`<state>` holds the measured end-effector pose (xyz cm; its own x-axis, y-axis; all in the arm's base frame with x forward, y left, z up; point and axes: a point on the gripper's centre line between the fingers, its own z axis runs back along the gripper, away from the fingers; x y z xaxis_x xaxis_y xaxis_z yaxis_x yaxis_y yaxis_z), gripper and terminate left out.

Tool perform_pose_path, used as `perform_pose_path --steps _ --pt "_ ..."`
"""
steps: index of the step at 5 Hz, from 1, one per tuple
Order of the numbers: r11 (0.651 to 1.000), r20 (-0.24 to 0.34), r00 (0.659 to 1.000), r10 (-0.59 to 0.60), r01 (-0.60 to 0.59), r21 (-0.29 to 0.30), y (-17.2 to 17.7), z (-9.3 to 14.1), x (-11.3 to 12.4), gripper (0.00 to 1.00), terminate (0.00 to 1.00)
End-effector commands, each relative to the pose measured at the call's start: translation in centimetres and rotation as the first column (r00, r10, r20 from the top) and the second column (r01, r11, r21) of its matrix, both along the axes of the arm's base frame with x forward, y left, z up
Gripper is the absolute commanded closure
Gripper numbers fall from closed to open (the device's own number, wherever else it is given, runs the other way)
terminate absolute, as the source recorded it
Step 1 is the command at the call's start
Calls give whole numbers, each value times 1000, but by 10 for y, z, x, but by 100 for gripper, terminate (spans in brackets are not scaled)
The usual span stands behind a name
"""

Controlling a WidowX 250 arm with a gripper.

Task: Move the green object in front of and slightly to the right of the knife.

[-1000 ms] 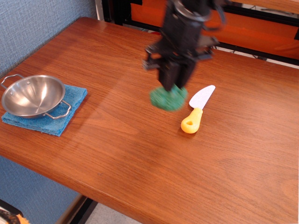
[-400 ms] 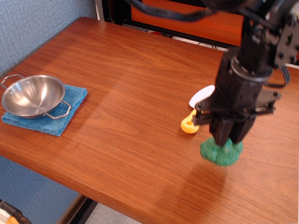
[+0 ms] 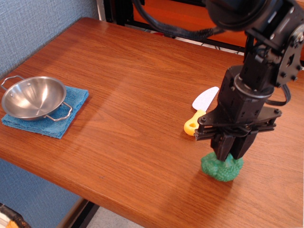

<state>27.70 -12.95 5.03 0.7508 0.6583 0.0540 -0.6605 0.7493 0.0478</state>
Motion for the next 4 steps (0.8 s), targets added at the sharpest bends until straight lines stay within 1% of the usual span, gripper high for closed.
perform_pose_path --steps 1,2,3,4 --pt "1000 13 1000 -9 10 -16 14 14 -10 0 0" --pt "1000 7 1000 -5 5 -12 15 21 -10 0 0" --pt "1000 9 1000 15 -15 -11 18 35 -8 0 0" --pt "999 33 999 26 -25 -20 25 56 -4 0 0"
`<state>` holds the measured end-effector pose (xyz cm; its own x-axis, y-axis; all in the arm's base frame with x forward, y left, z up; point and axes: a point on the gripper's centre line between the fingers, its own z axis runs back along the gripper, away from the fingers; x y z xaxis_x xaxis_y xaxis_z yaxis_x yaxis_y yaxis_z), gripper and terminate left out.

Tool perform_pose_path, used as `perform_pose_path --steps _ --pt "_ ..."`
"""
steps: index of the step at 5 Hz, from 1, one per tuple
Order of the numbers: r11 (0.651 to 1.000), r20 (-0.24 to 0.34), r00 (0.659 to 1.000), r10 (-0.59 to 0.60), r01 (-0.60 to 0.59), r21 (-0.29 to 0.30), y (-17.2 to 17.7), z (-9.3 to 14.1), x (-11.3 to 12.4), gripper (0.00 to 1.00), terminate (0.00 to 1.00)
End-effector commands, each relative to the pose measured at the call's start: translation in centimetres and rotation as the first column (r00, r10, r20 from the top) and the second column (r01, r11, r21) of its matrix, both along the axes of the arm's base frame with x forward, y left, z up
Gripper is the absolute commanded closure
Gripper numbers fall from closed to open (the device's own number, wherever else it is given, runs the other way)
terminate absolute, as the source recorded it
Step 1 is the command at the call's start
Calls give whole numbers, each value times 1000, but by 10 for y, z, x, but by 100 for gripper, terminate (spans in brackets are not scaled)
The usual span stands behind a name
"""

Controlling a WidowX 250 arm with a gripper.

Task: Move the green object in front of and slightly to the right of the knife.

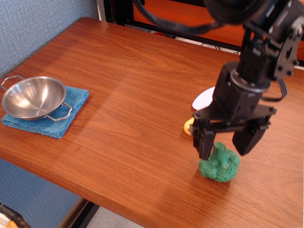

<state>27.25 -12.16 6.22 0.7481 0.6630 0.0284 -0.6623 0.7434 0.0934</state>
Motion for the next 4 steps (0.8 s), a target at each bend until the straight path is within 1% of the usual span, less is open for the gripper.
perform_pose_path --steps 1,2,3,4 --pt "1000 84 996 3 -4 17 44 69 11 0 0" --pt "991 2 995 -97 97 89 83 74 24 0 0" --pt "956 -79 963 -258 266 125 117 71 31 0 0" --pt "935 -92 940 -330 338 108 156 67 30 0 0"
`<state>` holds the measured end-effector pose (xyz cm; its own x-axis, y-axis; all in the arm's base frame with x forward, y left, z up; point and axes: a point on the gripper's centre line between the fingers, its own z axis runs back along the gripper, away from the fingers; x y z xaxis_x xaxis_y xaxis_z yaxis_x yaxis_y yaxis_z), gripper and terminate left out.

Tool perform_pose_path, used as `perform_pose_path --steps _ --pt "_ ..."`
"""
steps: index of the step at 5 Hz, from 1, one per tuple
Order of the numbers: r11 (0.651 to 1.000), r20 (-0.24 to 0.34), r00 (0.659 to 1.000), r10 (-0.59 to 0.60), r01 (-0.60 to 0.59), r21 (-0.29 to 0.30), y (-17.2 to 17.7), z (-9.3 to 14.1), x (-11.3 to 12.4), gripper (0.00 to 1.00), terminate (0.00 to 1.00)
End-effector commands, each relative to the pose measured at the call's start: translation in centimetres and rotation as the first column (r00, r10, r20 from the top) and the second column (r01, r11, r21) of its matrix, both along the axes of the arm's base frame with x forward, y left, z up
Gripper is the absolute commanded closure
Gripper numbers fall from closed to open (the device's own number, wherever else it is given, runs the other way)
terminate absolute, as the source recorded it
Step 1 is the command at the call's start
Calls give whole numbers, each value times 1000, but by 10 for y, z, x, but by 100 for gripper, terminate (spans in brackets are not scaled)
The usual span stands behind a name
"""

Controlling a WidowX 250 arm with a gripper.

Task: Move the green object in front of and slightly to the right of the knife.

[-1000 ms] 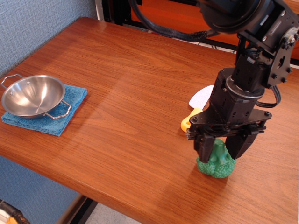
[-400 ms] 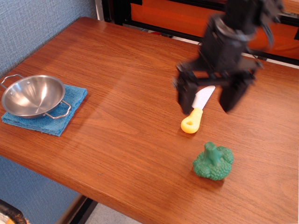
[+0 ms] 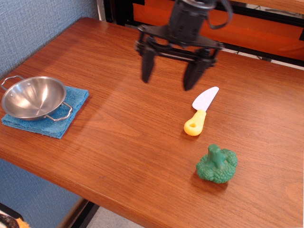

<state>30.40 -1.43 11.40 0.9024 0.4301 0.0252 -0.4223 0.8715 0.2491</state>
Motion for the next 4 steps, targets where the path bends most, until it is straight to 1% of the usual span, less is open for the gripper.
perform_pose_path --steps 1,2,3,4 --pt "988 52 988 -146 148 -44 81 14 -3 0 0" --pt "991 80 991 -107 113 -77 114 6 -2 0 0" --pt "992 108 990 -90 98 -74 126 -3 -3 0 0" --pt "992 108 990 -90 98 -74 126 -3 -3 0 0"
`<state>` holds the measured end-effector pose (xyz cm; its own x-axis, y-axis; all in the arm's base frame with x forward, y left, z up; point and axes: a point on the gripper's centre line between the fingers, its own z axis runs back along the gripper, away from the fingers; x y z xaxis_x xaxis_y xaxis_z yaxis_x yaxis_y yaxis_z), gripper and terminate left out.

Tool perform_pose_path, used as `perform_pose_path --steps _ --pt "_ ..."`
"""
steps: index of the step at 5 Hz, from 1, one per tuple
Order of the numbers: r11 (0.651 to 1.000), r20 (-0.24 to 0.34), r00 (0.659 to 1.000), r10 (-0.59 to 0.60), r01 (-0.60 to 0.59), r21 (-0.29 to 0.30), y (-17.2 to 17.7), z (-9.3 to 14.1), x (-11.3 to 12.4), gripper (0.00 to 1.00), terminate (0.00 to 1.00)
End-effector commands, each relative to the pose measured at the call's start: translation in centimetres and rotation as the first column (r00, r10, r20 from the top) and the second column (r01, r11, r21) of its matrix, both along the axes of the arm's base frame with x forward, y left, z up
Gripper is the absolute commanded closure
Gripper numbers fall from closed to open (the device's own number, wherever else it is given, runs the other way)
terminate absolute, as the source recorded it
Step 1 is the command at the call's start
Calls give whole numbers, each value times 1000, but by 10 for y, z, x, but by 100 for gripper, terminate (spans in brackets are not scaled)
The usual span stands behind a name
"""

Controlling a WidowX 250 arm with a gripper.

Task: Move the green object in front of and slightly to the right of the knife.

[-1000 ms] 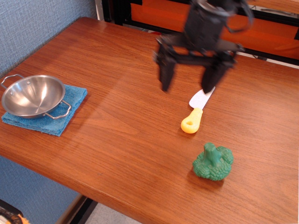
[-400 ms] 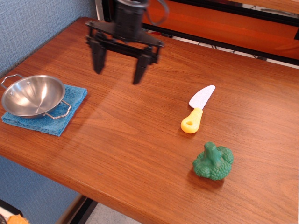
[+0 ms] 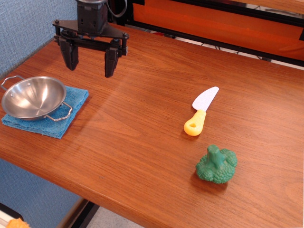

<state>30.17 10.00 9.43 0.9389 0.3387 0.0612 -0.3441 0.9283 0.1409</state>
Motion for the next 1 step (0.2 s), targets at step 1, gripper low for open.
perform_pose_path --steps 1 --pt "1000 29 1000 10 -10 6 12 17 0 0 100"
